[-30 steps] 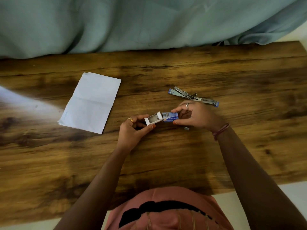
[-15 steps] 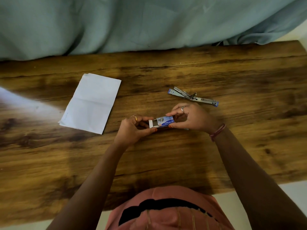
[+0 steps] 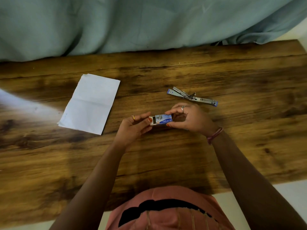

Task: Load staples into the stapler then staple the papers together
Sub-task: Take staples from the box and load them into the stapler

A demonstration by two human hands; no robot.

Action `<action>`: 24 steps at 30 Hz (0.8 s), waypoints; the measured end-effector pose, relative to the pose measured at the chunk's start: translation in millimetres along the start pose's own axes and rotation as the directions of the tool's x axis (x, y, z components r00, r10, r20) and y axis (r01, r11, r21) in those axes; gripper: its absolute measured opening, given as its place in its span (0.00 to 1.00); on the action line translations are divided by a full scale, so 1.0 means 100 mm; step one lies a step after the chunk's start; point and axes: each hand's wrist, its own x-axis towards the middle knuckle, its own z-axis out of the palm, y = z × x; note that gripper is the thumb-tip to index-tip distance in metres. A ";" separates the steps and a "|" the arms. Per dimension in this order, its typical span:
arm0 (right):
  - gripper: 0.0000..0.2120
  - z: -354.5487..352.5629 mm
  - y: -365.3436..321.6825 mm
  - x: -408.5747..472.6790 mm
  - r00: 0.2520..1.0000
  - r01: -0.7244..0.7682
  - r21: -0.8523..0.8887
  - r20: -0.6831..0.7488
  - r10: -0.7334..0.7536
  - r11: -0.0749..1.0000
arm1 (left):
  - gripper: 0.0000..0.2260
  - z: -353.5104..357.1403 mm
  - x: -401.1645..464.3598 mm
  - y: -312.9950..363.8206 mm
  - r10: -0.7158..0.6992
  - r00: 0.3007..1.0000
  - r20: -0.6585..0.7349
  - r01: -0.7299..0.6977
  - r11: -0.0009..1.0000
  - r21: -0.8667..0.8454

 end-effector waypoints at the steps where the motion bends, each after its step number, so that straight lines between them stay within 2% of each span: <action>1: 0.19 0.01 -0.01 0.00 1.000 0.000 -0.006 -0.012 -0.001 1.000 | 0.11 0.01 0.01 -0.01 0.003 0.998 -0.061 -0.003 1.000 0.012; 5: 0.20 0.05 -0.04 0.01 0.999 -0.033 -0.031 -0.037 0.032 0.999 | 0.05 0.08 0.02 -0.03 0.124 0.948 -0.292 -0.065 0.977 0.204; 9: 0.19 0.10 -0.08 0.00 0.998 -0.062 -0.012 -0.007 0.062 0.998 | 0.06 0.11 0.02 -0.02 0.243 0.907 -0.343 -0.071 0.893 0.445; 13: 0.19 0.16 -0.13 0.00 0.998 -0.058 0.013 -0.015 0.058 0.998 | 0.05 0.12 0.04 -0.03 0.270 0.892 -0.362 -0.068 0.873 0.484; 17: 0.19 0.20 -0.14 0.01 0.997 -0.055 0.040 -0.057 0.057 0.998 | 0.04 0.11 0.04 -0.05 0.215 0.914 -0.343 -0.091 0.934 0.345; 19: 0.19 0.21 -0.13 0.01 0.994 -0.070 0.056 -0.078 0.075 0.996 | 0.03 0.09 0.03 -0.03 0.123 0.948 -0.293 -0.093 0.989 0.114; 21: 0.19 0.22 -0.13 0.02 0.993 -0.070 0.075 -0.085 0.076 0.995 | 0.03 0.06 0.02 -0.01 0.039 0.975 -0.218 -0.062 0.993 -0.099; 24: 0.19 0.26 -0.15 0.03 0.996 -0.058 0.082 -0.067 0.063 0.995 | 0.05 0.01 0.02 -0.01 -0.076 0.981 -0.177 0.031 0.969 -0.244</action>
